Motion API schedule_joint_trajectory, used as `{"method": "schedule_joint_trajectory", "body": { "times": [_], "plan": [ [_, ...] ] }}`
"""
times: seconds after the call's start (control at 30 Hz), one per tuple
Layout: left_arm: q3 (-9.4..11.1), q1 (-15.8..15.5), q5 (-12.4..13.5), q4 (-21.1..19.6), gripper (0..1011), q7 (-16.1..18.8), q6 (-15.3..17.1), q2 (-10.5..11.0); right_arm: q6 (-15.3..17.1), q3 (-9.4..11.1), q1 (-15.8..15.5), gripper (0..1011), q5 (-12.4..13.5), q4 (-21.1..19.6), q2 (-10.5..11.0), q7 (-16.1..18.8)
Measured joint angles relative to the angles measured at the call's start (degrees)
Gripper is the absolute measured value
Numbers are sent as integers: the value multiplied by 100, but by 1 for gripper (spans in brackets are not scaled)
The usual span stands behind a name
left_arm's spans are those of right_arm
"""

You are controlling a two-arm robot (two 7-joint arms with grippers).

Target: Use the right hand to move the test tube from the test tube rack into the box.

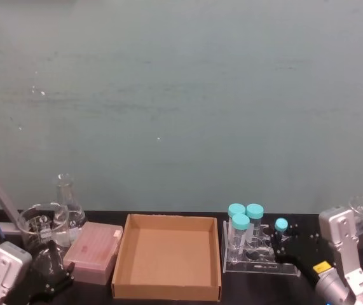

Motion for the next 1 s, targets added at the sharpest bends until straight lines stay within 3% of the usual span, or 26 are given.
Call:
{"method": "schedule_joint_trajectory", "body": {
  "times": [0.17, 0.4, 0.57, 0.8, 1.0],
  "plan": [
    [0, 0, 0, 0, 1000, 0, 0, 0, -40, 132, -28, 214, 40, -186, -11, 52],
    [0, 0, 0, 0, 1000, 0, 0, 0, 150, 422, -169, 214, 238, -889, 74, 233],
    [0, 0, 0, 0, 1000, 0, 0, 0, 299, 518, -184, 214, 313, -1252, 90, 372],
    [0, 0, 0, 0, 1000, 0, 0, 0, 484, 473, 106, 214, 352, -1414, -65, 665],
    [0, 0, 0, 0, 1000, 0, 0, 0, 615, 193, 627, 214, 252, -1008, -375, 905]
  ]
}}
